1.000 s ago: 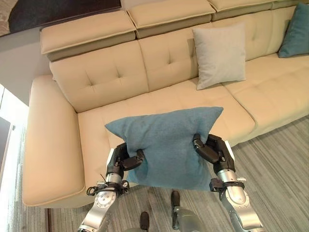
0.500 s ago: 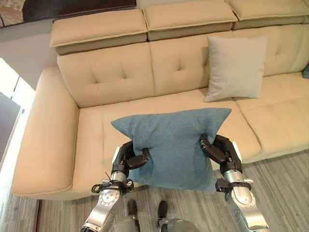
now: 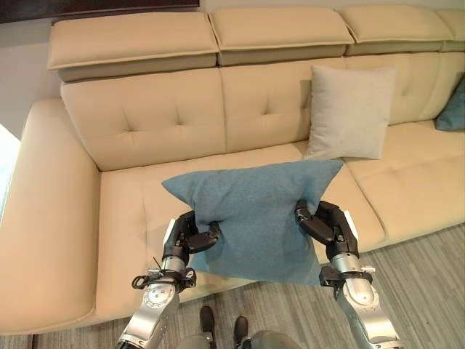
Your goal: Pick up all the scattered cushions and arrange them neatly on the sofa.
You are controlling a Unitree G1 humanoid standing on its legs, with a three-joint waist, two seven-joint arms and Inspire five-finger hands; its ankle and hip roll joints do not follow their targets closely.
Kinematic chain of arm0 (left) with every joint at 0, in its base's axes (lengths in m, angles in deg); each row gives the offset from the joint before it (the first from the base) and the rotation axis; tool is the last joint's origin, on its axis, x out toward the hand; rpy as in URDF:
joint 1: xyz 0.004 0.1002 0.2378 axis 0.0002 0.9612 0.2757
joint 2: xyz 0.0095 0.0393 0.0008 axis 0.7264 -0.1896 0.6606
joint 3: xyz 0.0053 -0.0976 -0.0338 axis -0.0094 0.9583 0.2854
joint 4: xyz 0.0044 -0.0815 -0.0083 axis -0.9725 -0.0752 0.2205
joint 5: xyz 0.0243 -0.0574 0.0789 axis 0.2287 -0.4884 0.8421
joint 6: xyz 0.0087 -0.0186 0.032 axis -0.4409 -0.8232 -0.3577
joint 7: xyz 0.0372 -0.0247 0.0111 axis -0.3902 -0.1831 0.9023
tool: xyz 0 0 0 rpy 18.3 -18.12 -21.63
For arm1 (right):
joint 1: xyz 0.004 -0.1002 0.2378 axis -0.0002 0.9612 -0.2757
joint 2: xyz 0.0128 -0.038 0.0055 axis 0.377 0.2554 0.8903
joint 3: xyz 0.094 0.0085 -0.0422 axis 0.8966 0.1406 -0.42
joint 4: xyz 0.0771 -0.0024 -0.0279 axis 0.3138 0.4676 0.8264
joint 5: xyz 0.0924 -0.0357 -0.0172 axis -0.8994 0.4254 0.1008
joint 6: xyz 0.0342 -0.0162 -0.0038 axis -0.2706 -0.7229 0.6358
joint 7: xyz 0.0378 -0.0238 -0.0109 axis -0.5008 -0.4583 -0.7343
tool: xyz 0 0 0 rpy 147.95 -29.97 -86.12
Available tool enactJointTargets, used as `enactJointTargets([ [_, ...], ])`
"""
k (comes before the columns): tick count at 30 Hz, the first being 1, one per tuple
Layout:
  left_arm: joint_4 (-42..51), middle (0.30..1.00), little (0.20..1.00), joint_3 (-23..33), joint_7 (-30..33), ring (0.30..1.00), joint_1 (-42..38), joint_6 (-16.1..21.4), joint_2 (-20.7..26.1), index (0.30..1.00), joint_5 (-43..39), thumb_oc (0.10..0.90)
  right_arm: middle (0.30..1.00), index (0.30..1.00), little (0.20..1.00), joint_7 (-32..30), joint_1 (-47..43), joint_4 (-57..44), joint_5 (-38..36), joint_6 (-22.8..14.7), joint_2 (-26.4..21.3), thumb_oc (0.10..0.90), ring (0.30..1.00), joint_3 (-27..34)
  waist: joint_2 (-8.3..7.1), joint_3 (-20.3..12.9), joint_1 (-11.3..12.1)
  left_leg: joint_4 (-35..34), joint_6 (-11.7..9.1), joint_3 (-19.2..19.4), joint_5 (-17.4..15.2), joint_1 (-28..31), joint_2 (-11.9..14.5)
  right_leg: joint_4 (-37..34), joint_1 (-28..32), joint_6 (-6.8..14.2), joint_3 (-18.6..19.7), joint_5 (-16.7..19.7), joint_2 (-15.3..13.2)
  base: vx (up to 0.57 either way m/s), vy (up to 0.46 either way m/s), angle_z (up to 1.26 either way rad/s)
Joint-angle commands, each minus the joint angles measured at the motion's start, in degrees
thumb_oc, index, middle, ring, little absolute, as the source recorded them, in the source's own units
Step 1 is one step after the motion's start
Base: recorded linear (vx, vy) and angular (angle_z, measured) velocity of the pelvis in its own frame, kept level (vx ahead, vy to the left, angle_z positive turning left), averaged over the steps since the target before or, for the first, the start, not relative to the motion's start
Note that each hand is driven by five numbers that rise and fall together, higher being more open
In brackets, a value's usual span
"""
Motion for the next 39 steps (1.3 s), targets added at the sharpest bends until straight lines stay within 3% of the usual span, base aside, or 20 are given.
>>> enactJointTargets([
  [1, 10.1, 0.3, 0.3, -0.2, -2.7, 0.3, -2.6, 7.4, 0.6, 0.3, 2.0, 0.4, 0.3, 0.3, 0.3, 1.2, -5.2, -7.8, -0.4, -7.2, 2.6, 0.4, 0.3, 1.4, -1.04, -5.9, 0.8, 2.8, -3.0, 1.7, -8.7, -0.5, 1.5, -10.9, 4.7, 5.1, 1.0, 5.8, -5.9, 0.1, 0.016, 0.26],
  [3, 10.1, 0.3, 0.3, -0.3, -2.8, 0.3, -2.7, 7.3, 0.5, 0.3, 2.1, 0.4, 0.3, 0.3, 0.3, 1.1, -5.1, -7.8, -0.3, -7.4, 2.5, 0.4, 0.3, 1.6, -1.05, -5.7, 0.5, 2.5, -3.1, 1.2, -8.7, -0.1, 1.3, -12.6, 4.0, 4.8, 1.1, 5.8, -4.9, 0.06, -0.001, 0.28],
  [6, 9.3, 0.3, 0.3, -0.8, -3.2, 0.3, -4.0, 7.3, -0.3, 0.3, 2.4, 0.4, 0.3, 0.3, 0.3, 0.4, -5.1, -7.5, 0.2, -7.8, 1.8, 0.4, 0.3, 2.4, -2.0, -4.6, -0.9, 1.9, -3.3, -1.3, -9.1, 1.0, -0.5, -19.5, 0.5, 4.5, 4.7, 8.6, -0.9, 0.08, -0.018, 0.4],
  [14, 8.8, 0.3, 0.3, -1.4, -4.1, 0.3, -4.5, 7.6, -1.4, 0.3, 2.2, 0.4, 0.3, 0.3, 0.3, 0.5, -3.9, -7.3, 0.2, -8.3, 1.7, 0.4, 0.3, 3.0, -2.48, -4.5, -2.1, 4.0, -4.2, -3.6, -11.1, 1.7, -1.9, -22.5, 1.7, 3.6, 6.0, 9.9, -0.2, 0.09, -0.055, 0.38],
  [17, 9.0, 0.3, 0.3, -1.5, -4.7, 0.3, -3.8, 7.6, -1.8, 0.3, 1.7, 0.4, 0.3, 0.3, 0.3, 0.6, -3.1, -7.2, -0.1, -8.3, 1.0, 0.4, 0.3, 3.3, -2.34, -4.9, -2.6, 9.0, -5.6, -3.4, -12.7, 0.4, -1.7, -25.1, 4.3, 2.7, 5.4, 9.7, -0.2, 0.1, -0.089, 0.32],
  [19, 9.7, 0.3, 0.3, -1.3, -4.8, 0.3, -3.5, 7.7, -2.0, 0.3, 0.9, 0.4, 0.3, 0.3, 0.3, 0.6, -3.3, -7.4, -0.9, -8.5, -0.1, 0.4, 0.3, 3.6, -2.7, -4.2, -2.3, 18.7, -7.4, -2.8, -12.9, -4.2, -1.0, -26.3, 6.2, 1.7, 4.8, 9.5, -0.7, 0.03, -0.062, 0.33],
  [21, 9.9, 0.3, 0.3, -1.0, -4.7, 0.3, -3.6, 7.8, -1.9, 0.3, 0.2, 0.4, 0.3, 0.3, 0.3, 0.6, -3.5, -7.2, -1.6, -8.3, -0.5, 0.4, 0.3, 3.7, -2.83, -3.9, -2.2, 20.6, -7.9, -1.9, -12.4, -6.3, 0.5, -26.6, 6.9, 1.3, 4.5, 8.7, -1.0, 0.02, 0.01, 0.23],
  [24, 10.1, 0.3, 0.3, -0.7, -4.8, 0.3, -3.6, 7.5, -1.8, 0.3, 0.1, 0.4, 0.3, 0.3, 0.3, 0.4, -3.7, -6.9, -1.7, -8.0, -0.9, 0.4, 0.3, 3.9, -3.05, -4.6, -2.1, 15.9, -7.6, -1.7, -11.9, -6.5, 3.8, -26.7, 7.8, 1.7, 4.5, 8.0, -1.6, 0.08, 0.064, 0.11],
  [27, 11.0, 0.3, 0.3, -1.0, -4.2, 0.3, -3.8, 7.2, -1.8, 0.3, 0.2, 0.4, 0.3, 0.3, 0.3, -0.3, -3.3, -6.9, -2.1, -7.9, -1.0, 0.4, 0.3, 3.9, -2.88, -4.8, -1.8, 9.8, -8.6, -3.5, -7.0, -7.4, 7.0, -26.5, 8.4, 1.9, 4.5, 6.9, -1.9, 0.11, 0.141, 0.11],
  [28, 11.3, 0.3, 0.3, -1.0, -4.0, 0.3, -4.1, 7.5, -2.0, 0.3, -0.2, 0.4, 0.3, 0.3, 0.3, -0.6, -3.2, -6.9, -1.6, -7.8, -1.2, 0.4, 0.3, 4.0, -2.23, -4.9, -1.7, 6.7, -9.0, -5.5, -6.3, -6.9, 7.1, -25.9, 8.4, 2.0, 5.0, 6.1, -1.8, 0.15, 0.245, 0.04],
  [30, 11.2, 0.3, 0.3, -1.5, -4.2, 0.3, -4.0, 7.5, -2.1, 0.3, 0.0, 0.4, 0.3, 0.3, 0.3, -0.6, -2.8, -7.0, -0.8, -7.6, -1.1, 0.4, 0.3, 4.4, -1.54, -5.5, -2.1, 4.6, -9.2, -5.2, -5.6, -5.3, 6.9, -25.6, 8.8, 2.4, 4.9, 6.0, -2.3, 0.13, 0.241, -0.16],
  [39, 11.3, 0.3, 0.3, 0.9, -2.4, 0.3, -5.6, 8.2, 0.6, 0.3, 2.1, 0.4, 0.3, 0.3, 0.3, -1.0, -6.9, -5.0, 0.9, -6.6, 1.5, 0.4, 0.3, 2.2, -1.88, -6.1, -0.7, 2.2, -6.4, -0.4, -7.2, -3.1, 3.9, -25.3, 7.0, 5.4, 7.6, 8.6, -5.8, 0.05, 0.189, -0.27],
])
